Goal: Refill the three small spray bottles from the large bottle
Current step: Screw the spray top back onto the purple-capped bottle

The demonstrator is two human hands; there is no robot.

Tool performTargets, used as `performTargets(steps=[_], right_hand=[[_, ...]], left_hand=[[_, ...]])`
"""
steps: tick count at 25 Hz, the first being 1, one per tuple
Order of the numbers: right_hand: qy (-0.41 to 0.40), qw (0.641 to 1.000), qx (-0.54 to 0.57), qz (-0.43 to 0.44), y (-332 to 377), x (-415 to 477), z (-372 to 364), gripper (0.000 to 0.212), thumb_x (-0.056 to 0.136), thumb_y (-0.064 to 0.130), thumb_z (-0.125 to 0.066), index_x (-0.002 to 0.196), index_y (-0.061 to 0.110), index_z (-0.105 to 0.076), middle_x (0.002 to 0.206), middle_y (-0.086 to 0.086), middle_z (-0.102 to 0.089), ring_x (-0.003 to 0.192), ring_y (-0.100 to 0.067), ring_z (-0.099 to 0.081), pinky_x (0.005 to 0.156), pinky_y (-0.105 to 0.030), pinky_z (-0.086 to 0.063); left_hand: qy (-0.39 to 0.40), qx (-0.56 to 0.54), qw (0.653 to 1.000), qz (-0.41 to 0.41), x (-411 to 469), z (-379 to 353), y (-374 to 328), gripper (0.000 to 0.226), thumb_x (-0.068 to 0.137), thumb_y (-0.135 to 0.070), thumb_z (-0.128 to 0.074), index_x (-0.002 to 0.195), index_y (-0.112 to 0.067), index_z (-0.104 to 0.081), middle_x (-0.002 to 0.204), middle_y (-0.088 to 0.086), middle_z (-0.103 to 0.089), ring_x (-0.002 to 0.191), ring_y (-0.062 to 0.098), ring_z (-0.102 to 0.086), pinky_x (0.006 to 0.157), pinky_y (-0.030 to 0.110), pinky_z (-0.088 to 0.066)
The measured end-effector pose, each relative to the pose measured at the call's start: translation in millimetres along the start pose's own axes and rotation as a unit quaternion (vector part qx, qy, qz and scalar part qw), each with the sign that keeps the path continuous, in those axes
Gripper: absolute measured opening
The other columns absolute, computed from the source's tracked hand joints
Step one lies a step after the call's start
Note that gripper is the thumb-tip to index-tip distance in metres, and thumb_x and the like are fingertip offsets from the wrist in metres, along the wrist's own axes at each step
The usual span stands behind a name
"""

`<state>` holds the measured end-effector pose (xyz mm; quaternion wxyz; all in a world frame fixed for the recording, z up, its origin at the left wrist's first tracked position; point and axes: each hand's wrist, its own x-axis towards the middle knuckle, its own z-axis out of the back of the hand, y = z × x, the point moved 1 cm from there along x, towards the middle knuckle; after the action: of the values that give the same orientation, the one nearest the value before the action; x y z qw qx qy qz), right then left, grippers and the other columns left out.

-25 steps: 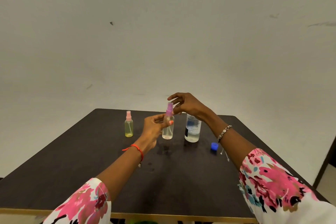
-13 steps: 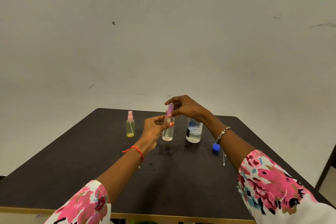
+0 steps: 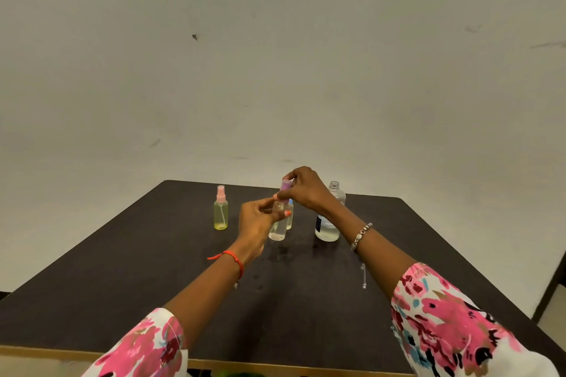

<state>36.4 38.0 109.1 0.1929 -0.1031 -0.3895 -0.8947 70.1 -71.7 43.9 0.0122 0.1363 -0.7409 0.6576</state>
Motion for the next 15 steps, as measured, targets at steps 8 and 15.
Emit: performTargets(steps=[8, 15], right_hand=[[0.085, 0.995, 0.046, -0.037, -15, 1, -26, 0.042, 0.074, 0.023, -0.075, 0.106, 0.0, -0.062, 0.101, -0.018, -0.068, 0.074, -0.016, -0.062, 0.058, -0.014, -0.046], [-0.03, 0.993, 0.104, -0.038, -25, 27, -60, 0.033, 0.075, 0.013, -0.073, 0.102, -0.002, -0.064, 0.102, -0.02, -0.067, 0.084, -0.024, -0.062, 0.072, -0.033, -0.056]], left_hand=[[-0.014, -0.055, 0.998, 0.023, 13, 21, 9, 0.059, 0.068, 0.012, -0.07, 0.123, 0.006, -0.05, 0.113, 0.021, -0.064, 0.099, 0.028, -0.064, 0.078, 0.025, -0.056], [-0.003, -0.02, 0.997, 0.076, 30, 33, 34, 0.09, 0.065, 0.011, -0.072, 0.141, -0.002, -0.026, 0.145, 0.016, -0.039, 0.134, 0.029, -0.038, 0.109, 0.044, -0.037]])
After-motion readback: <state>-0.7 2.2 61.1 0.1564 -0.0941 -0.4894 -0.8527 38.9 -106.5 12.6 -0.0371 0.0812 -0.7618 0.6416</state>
